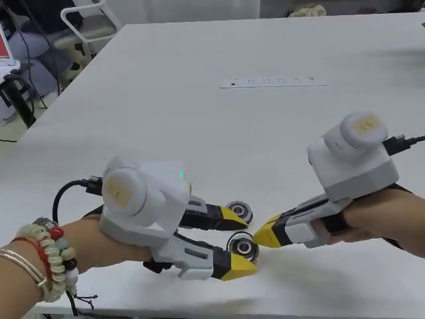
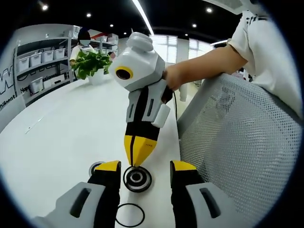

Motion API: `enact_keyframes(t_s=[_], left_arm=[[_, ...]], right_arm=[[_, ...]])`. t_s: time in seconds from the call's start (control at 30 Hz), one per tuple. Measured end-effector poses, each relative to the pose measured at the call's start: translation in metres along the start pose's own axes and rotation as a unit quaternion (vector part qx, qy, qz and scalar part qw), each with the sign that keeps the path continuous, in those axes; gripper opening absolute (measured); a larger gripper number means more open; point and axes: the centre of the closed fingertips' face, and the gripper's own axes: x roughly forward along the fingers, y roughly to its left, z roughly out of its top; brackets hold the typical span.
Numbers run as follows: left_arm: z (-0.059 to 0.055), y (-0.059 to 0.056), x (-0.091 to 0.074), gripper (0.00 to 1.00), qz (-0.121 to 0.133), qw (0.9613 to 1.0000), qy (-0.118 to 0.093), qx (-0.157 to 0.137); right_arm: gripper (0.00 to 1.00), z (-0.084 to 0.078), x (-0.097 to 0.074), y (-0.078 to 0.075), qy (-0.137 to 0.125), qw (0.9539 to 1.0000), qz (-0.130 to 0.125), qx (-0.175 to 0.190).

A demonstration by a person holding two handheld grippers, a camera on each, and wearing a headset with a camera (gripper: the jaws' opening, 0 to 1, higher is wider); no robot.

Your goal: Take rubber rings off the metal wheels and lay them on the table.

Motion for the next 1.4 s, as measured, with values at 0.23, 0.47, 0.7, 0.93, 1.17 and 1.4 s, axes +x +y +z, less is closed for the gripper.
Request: enact_keyframes(t_s=[0.23,0.47,0.7,0.93,1.17,1.4], left_arm=[[0.015,-0.003,-0.017,0.65,-0.001,1.0000,-0.001,-0.005],[0.025,-0.007,-0.040,0.76,0.014,0.9998,-0.010,-0.005],[0.029,-0.004,-0.068,0.80,0.055,0.9984,-0.011,0.002],[0.028,-0.004,-0.091,0.81,0.094,0.9955,-0.017,-0.001],[0.020,-0.004,-0.108,0.81,0.138,0.9899,-0.030,-0.015],[0.005,-0.008,-0.111,0.81,0.159,0.9849,-0.042,-0.054]], right_arm=[[0.00,0.002,-0.001,0.002,-0.005,1.0000,0.003,0.001],[0.00,0.003,-0.004,0.003,-0.009,1.0000,0.004,0.000],[0.00,0.005,-0.005,0.005,-0.012,0.9999,0.007,-0.001],[0.00,0.008,-0.007,0.007,-0.016,0.9998,0.008,-0.002],[0.00,0.015,-0.013,0.007,-0.030,0.9995,0.008,-0.001],[0.00,0.025,-0.021,0.006,-0.052,0.9986,0.004,0.001]])
